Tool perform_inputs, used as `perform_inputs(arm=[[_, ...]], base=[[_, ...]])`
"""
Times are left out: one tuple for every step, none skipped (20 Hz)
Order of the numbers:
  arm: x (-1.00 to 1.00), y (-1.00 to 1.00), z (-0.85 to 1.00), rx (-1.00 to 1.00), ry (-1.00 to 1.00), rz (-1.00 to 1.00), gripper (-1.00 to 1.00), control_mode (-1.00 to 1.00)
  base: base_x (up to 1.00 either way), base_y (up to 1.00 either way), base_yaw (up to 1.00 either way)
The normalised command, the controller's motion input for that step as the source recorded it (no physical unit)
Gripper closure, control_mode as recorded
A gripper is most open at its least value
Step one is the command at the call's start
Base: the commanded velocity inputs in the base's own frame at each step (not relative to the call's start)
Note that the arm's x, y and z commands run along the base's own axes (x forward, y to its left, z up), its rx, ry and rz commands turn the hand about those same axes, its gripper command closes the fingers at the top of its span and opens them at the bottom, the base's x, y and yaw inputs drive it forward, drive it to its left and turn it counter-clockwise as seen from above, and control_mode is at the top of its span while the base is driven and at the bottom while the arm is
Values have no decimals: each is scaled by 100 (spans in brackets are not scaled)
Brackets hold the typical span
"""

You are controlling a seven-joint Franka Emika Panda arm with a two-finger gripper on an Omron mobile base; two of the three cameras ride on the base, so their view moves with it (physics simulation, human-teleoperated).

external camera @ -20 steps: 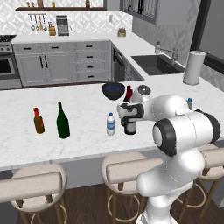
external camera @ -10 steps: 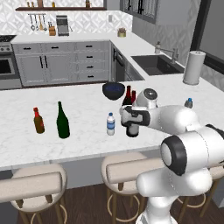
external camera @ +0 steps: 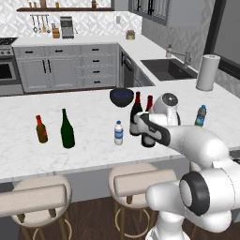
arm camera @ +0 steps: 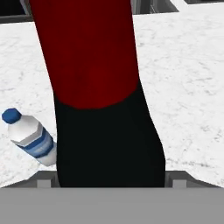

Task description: Move the plastic bottles in the middle to the plastics group, and the glass bottles in the middle to the glass group.

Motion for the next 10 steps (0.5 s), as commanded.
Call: perform_inputs(arm=[[-13,-40,13,-8,0,-8,100,-100],[-14,-41,15,-1,0,-7,100,-100],[-26,-34,20,0,0,-4,100,-100],[-37,-12,25,28,4,0,100,-100],[-47,-4,26,38,3,0,100,-100],[-55,0,26,42,0,0,100,-100],[-61,0,21,41,0,0,100,-100],[-62,3,14,40,0,1,100,-100],[-62,13,6,34,0,2,100,-100],[-58,31,2,21,0,5,100,-100]], base=[[0,0,0],[0,0,0],[0,0,0],[0,0,0],[0,0,0],[0,0,0],[0,0,0],[0,0,0],[0,0,0],[0,0,0]])
